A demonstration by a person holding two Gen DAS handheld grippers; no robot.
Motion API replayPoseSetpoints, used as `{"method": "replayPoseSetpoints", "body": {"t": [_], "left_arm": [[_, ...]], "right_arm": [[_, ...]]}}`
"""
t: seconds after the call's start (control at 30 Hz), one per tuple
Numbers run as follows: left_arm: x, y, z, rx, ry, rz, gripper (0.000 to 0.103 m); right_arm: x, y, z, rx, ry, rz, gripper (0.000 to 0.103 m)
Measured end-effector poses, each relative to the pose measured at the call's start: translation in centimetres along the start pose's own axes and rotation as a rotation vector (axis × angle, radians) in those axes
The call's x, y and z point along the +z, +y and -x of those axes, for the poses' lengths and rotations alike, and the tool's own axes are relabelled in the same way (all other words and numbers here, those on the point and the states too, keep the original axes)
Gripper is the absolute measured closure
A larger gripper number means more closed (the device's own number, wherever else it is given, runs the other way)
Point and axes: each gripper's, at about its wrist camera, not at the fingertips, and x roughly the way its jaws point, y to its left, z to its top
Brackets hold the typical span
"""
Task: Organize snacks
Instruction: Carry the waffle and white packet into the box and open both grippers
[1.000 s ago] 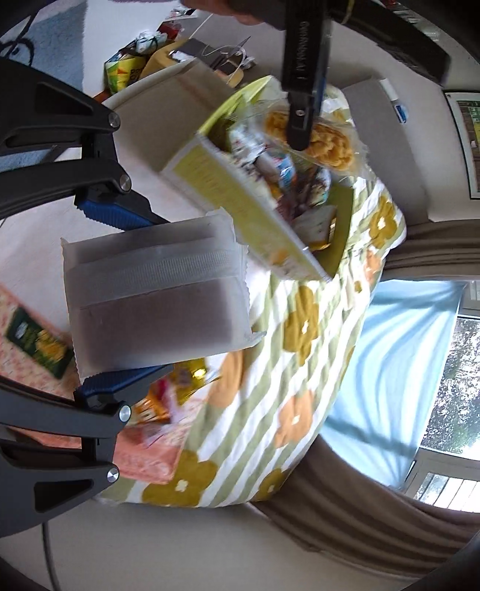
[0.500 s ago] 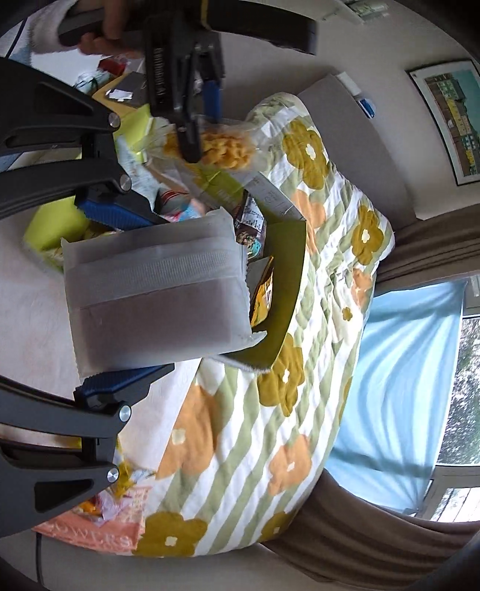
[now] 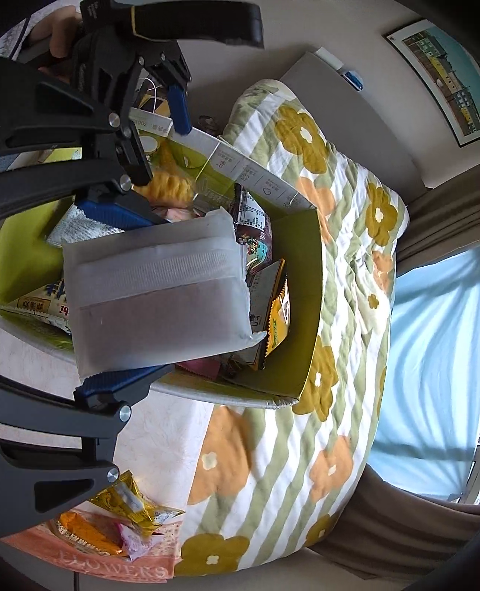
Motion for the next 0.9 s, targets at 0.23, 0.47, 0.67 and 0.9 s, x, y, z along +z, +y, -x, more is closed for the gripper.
{"method": "replayPoseSetpoints", "body": {"t": [0.23,0.47,0.67,0.9], "left_arm": [[-1.2,1.0,1.1,0.043,-0.017,0.058,0.002],[-2.0,1.3,1.2,0.059,-0.016,0.098,0.002],[-2.8,1.3,1.8,0.085,-0.019,0.096,0.002],[-3.5,1.1,2.3,0.085,-0.022,0.081,0.002]], "right_arm": [[-0.2,0.2,-1.3,0.061,0.034,-0.003,0.042],[-0.6,1.4,-2.3,0.104,0.058,0.016,0.042],[-0.8,1.1,-1.3,0.156,-0.024,-0.023,0.017],[-1.7,1.0,-0.5,0.144,-0.038,-0.047,0.016]]}}
